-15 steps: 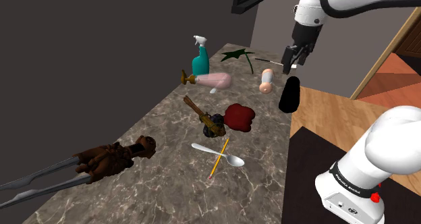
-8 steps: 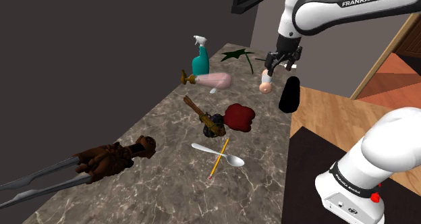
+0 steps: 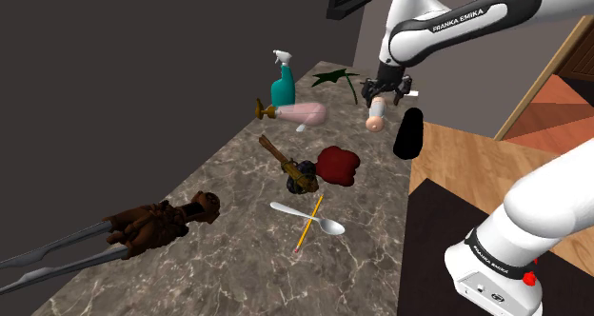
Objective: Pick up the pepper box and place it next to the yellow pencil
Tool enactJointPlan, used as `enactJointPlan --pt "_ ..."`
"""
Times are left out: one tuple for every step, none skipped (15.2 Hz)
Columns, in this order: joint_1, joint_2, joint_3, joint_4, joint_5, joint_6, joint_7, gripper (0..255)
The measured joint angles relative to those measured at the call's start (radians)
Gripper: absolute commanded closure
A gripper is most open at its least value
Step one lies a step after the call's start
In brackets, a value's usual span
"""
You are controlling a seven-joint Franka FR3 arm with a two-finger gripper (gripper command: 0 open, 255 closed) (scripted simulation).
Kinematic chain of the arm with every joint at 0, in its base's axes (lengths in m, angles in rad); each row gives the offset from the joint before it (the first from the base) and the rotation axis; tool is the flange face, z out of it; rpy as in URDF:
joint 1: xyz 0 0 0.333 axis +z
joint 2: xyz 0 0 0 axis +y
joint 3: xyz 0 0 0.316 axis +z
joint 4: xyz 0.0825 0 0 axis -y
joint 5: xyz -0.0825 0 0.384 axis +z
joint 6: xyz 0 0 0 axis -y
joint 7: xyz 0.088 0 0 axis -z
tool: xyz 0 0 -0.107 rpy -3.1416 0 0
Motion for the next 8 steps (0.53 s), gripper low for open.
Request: enactJointPlan --pt "-0.012 0.027 -0.004 0.011 -0.006 0.020 0.028 0" --pt "-0.022 0.067 -0.007 0.036 -0.013 0.040 0.060 0" --pt "-0.032 0.098 -0.009 0.045 -0.020 0.063 0.093 0" --pt "-0.042 0.126 -0.014 0.055 -0.027 0.085 0.123 0" --pt "-0.056 0.156 -0.024 0.063 -0.034 0.111 0.146 0" --pt "-0.065 0.184 -0.031 0.081 -0.040 0.125 0.173 0" --pt "-0.073 0.209 -0.036 0.092 -0.045 0.141 0.204 0" --pt "-0.081 0.240 -0.043 0.112 -0.050 0.156 0.232 0"
